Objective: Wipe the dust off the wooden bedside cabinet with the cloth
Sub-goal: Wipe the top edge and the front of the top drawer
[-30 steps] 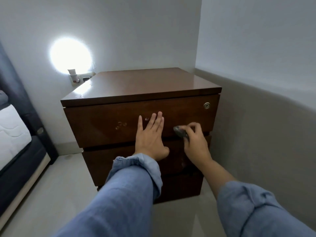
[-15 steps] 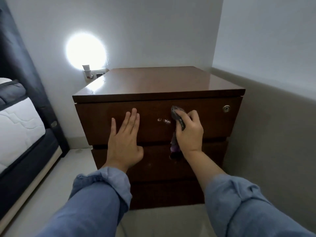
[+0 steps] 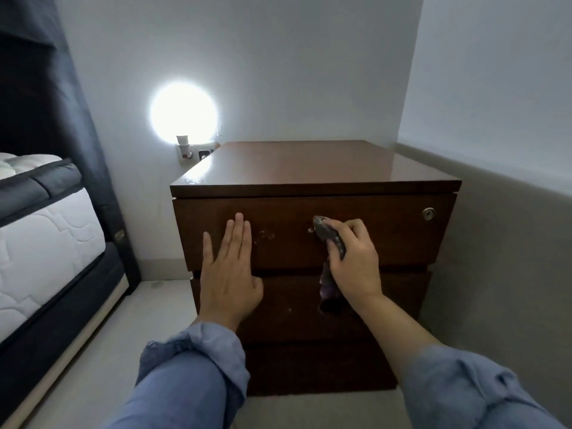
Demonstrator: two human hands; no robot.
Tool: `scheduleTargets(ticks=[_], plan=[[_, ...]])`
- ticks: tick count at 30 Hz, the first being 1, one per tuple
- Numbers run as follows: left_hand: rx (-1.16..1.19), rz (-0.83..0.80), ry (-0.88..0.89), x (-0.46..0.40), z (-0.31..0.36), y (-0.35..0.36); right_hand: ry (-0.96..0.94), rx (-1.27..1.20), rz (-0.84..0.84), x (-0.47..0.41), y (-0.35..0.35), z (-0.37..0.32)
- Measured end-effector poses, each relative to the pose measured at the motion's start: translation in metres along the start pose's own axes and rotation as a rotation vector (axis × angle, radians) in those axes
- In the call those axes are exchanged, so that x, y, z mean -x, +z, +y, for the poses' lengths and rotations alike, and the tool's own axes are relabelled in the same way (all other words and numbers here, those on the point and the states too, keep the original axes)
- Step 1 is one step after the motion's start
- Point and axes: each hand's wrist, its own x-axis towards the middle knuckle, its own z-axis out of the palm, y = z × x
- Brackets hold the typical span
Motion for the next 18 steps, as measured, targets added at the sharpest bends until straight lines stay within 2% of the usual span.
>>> scheduleTargets(ticks=[3,8,12,14,18], plan=[[0.028,-0.007,-0.047,0.000,-0.011,0.003,-0.030,0.010,0.119,-0.034,-0.014,-0.009],[0.106,-0.030,-0.038,0.000,-0.023,0.011,0.005,-0.014,0.092,-0.037,0.011,-0.018],[0.136,-0.031,-0.041,0.000,-0.023,0.019,-0.085,0.061,-0.037,0.002,0.051,-0.010],[0.129,-0.054,-0.033,-0.002,-0.025,0.019,-0.062,0.100,-0.078,0.012,0.061,-0.006],[0.101,-0.098,-0.003,0.000,-0.029,0.008,0.055,0.159,-0.365,0.026,0.060,-0.010]])
